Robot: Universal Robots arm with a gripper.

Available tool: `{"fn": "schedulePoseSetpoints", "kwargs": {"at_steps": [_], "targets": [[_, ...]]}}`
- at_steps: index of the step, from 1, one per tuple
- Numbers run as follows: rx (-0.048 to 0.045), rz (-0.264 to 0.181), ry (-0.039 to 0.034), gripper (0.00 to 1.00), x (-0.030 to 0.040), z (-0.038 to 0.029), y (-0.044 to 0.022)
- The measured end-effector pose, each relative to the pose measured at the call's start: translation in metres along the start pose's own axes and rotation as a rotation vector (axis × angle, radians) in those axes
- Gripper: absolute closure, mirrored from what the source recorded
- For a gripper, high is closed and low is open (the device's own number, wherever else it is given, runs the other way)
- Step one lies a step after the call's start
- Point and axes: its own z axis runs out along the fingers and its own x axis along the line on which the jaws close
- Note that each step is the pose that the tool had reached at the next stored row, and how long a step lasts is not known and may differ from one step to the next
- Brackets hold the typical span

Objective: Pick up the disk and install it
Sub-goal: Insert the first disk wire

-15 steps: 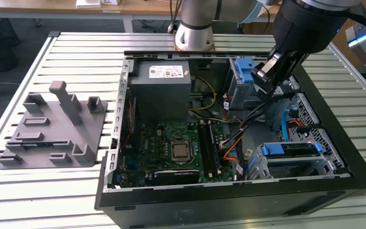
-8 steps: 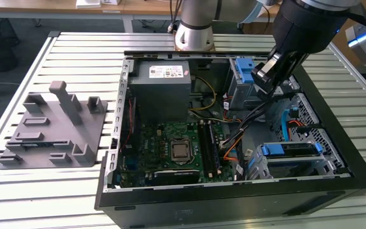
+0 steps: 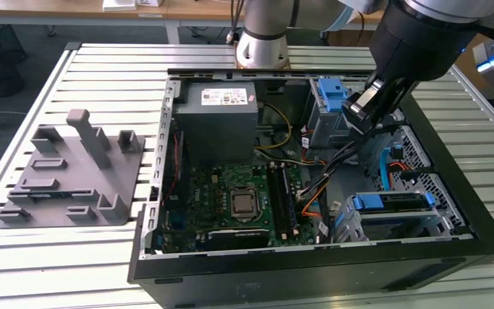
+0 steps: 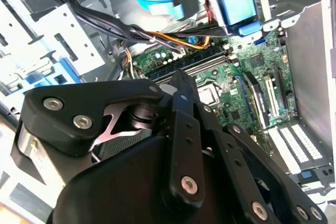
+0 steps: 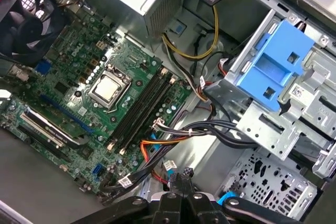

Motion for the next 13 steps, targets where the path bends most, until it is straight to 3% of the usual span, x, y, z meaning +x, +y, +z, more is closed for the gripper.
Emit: {"fn": "schedulePoseSetpoints", "kwargs": {"at_steps": [3, 8, 13], "targets": [[0.0, 0.0, 0.0, 0.89, -0.0013, 0.0008, -0.0036], [-0.0001, 0.0, 0.0, 0.89, -0.0103, 0.002, -0.0102], [0.0, 0.0, 0.0001, 0.89, -0.0113, 0.0023, -0.0108]]}}
